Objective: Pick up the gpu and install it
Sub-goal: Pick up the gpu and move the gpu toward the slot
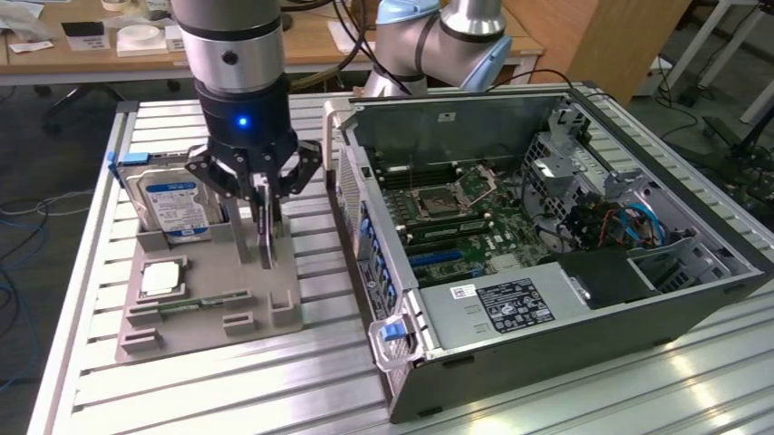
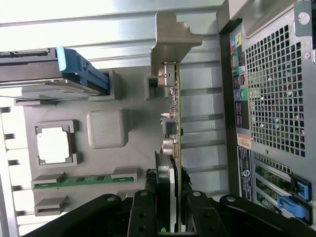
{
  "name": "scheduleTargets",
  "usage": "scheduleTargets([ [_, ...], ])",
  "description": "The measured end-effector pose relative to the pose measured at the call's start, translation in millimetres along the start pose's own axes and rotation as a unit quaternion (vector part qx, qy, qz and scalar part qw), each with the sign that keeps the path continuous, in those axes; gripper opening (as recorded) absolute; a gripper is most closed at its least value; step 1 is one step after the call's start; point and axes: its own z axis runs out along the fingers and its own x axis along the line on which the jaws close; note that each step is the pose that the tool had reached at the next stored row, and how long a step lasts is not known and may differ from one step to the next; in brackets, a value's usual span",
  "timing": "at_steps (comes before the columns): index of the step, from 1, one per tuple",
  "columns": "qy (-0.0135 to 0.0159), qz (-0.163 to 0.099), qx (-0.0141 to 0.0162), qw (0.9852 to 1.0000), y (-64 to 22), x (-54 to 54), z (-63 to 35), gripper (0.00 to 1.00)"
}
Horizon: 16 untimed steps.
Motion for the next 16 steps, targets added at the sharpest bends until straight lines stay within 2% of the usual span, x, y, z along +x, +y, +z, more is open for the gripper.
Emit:
scheduleTargets([
  [16, 0.0001, 0.0, -0.0007, 1.0, 0.1, -0.1, -4.7, 0.28],
])
